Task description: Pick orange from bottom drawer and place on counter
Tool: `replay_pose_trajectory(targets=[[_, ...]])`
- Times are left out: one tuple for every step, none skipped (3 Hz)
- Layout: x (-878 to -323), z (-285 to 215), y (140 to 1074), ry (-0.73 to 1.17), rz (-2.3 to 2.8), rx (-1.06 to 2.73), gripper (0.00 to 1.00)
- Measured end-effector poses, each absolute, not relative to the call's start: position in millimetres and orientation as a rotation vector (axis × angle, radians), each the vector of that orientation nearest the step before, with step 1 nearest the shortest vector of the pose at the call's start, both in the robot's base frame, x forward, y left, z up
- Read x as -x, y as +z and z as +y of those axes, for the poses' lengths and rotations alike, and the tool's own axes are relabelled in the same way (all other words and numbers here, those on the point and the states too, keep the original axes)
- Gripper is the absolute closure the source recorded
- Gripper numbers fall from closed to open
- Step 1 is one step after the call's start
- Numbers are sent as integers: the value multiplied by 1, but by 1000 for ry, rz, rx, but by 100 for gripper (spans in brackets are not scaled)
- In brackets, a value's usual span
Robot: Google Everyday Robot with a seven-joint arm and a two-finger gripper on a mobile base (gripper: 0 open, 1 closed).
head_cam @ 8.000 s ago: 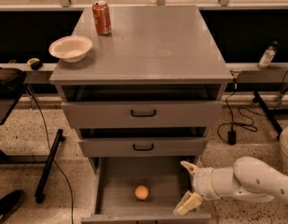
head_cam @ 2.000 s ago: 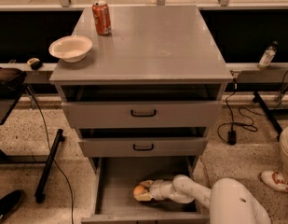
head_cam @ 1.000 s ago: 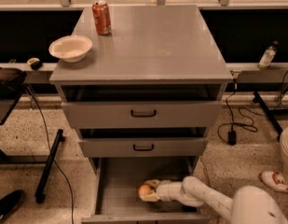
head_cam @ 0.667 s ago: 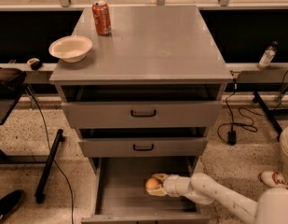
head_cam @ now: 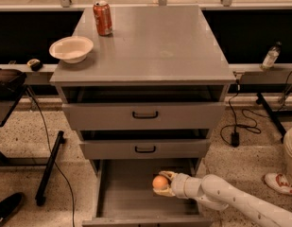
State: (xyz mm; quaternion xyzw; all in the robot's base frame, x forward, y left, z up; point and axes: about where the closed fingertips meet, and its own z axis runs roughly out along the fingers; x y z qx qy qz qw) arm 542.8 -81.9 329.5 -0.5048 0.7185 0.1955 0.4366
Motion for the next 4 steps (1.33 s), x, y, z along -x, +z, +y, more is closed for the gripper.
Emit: replay_pose_trajectory(targets=[[-541,-81,363,498,1675,1264,100],[-515,-79,464,476,1426,1312,100],[-496,-72,534,414,1292,1396,100],[-490,-58,590,372,1215,1486,100]])
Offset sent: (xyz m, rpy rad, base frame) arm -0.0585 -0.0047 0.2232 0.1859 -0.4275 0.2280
